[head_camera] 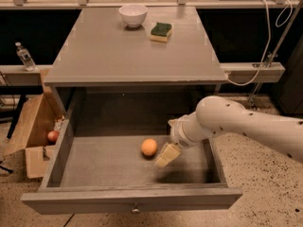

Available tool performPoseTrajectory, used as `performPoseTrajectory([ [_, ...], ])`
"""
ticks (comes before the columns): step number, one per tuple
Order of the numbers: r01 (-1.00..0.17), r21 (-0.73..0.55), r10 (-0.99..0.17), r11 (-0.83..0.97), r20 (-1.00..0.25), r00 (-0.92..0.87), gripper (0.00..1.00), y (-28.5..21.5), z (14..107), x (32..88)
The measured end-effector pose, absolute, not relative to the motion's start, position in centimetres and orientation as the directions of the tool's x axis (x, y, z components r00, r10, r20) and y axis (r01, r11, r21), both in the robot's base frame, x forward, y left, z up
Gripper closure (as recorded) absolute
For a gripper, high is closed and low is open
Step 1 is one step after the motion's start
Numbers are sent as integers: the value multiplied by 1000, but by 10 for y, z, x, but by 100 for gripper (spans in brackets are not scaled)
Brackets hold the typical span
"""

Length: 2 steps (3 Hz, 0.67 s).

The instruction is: Pick orange from top drawer and place on counter

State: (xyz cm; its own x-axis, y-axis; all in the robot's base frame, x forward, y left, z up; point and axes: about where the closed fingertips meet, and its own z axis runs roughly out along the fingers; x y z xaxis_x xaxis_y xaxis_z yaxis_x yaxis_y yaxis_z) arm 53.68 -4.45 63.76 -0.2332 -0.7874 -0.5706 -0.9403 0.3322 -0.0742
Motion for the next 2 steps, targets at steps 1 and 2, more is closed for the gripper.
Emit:
performPoseTrajectory([
  [1, -945, -72, -781, 320, -585, -220, 0, -32, 627, 539],
  [2, -951, -76, -773, 299, -604, -194, 0, -19, 625, 538],
])
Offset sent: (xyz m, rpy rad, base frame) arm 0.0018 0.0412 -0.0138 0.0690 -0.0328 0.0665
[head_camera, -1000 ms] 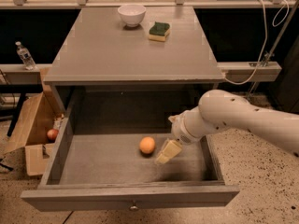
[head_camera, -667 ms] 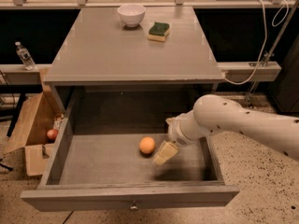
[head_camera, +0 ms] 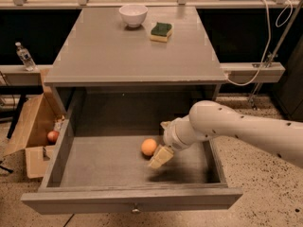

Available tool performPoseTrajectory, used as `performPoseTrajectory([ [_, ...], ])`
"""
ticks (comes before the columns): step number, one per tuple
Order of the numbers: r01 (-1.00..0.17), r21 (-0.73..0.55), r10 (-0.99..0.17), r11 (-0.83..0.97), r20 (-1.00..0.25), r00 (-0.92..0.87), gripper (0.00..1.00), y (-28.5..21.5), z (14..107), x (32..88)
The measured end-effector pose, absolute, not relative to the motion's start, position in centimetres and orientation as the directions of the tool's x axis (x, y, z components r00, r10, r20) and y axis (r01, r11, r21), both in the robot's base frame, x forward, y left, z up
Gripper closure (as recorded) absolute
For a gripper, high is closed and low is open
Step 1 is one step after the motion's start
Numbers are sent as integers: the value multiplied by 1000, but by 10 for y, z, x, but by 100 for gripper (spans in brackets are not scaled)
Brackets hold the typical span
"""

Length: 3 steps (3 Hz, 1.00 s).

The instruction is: Pick orange from top drawer and place on counter

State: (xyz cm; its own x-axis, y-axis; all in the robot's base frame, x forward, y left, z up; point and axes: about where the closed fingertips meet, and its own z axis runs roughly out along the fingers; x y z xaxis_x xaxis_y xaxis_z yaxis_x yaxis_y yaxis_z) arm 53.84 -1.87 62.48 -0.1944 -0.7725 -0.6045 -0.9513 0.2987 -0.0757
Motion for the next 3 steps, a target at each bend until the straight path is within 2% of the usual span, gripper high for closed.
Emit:
performPoseTrajectory([
  [1, -959, -72, -765, 275, -620, -173, 0, -5, 622, 538],
  [2, -964, -60, -762, 258, -627, -165, 15, 6, 614, 539],
  [3, -967, -48, -759, 249, -630, -164, 38, 13, 605, 542],
])
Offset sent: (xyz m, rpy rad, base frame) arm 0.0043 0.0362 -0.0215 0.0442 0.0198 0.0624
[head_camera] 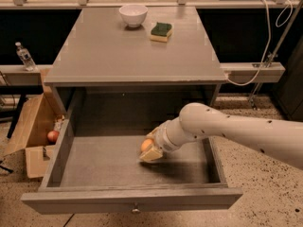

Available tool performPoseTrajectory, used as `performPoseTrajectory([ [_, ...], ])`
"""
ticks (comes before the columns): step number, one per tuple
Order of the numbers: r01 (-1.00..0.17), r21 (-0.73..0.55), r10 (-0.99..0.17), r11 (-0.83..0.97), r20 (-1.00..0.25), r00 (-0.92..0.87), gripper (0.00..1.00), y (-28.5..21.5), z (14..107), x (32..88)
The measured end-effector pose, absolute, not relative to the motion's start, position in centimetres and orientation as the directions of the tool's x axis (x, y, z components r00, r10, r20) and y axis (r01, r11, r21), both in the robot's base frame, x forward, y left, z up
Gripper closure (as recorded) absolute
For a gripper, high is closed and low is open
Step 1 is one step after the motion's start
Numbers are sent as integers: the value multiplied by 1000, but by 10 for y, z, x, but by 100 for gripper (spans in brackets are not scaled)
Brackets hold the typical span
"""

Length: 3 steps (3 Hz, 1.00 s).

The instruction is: Pick orange from top drawer and place on counter

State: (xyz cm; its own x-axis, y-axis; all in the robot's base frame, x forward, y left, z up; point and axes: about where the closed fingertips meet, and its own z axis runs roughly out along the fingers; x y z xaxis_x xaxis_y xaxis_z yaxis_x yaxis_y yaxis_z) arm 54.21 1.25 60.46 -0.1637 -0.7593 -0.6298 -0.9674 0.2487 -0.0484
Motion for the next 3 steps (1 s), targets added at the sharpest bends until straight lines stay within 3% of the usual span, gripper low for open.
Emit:
performPoseTrajectory([
  [2, -966, -71, -703, 247, -700, -128, 85, 3, 633, 547],
  [3, -952, -149, -639, 269, -767, -61, 100, -59, 688, 546],
])
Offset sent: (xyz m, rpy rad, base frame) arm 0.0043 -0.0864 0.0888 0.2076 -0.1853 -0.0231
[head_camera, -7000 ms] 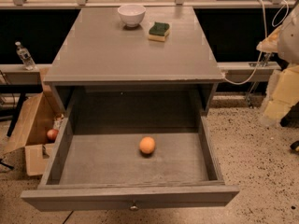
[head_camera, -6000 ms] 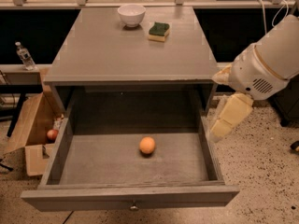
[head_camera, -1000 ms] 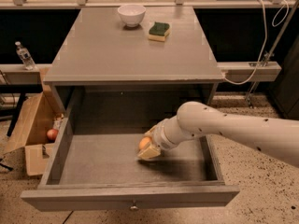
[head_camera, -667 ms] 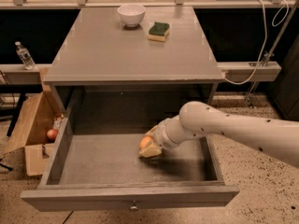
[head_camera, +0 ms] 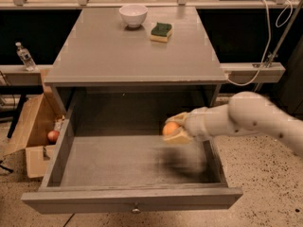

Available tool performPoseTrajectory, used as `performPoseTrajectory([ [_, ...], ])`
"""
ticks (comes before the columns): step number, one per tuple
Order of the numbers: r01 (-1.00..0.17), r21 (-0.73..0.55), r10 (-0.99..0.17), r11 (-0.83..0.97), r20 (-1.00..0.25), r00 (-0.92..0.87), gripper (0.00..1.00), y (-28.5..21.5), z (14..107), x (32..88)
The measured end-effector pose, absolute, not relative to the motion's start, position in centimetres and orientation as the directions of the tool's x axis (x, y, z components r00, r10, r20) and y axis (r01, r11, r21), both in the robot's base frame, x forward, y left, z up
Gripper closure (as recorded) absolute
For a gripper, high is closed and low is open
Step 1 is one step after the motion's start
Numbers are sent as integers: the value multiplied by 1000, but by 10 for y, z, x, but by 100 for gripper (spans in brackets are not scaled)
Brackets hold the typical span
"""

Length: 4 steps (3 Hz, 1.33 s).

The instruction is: Pick orange from top drawer and place on counter

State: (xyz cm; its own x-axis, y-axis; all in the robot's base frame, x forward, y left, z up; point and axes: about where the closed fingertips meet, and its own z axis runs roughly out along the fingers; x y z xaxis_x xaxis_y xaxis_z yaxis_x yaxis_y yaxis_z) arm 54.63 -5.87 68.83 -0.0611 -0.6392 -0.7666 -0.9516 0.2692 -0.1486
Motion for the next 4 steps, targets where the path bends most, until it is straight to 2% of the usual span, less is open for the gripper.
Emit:
performPoseTrajectory([
  [1, -936, -196, -609, 294, -793, -25, 100, -111, 730, 546],
  [2, -936, -196, -609, 294, -793, -25, 100, -111, 730, 546],
  [4, -924, -259, -601, 282, -798, 41, 100, -110, 837, 588],
])
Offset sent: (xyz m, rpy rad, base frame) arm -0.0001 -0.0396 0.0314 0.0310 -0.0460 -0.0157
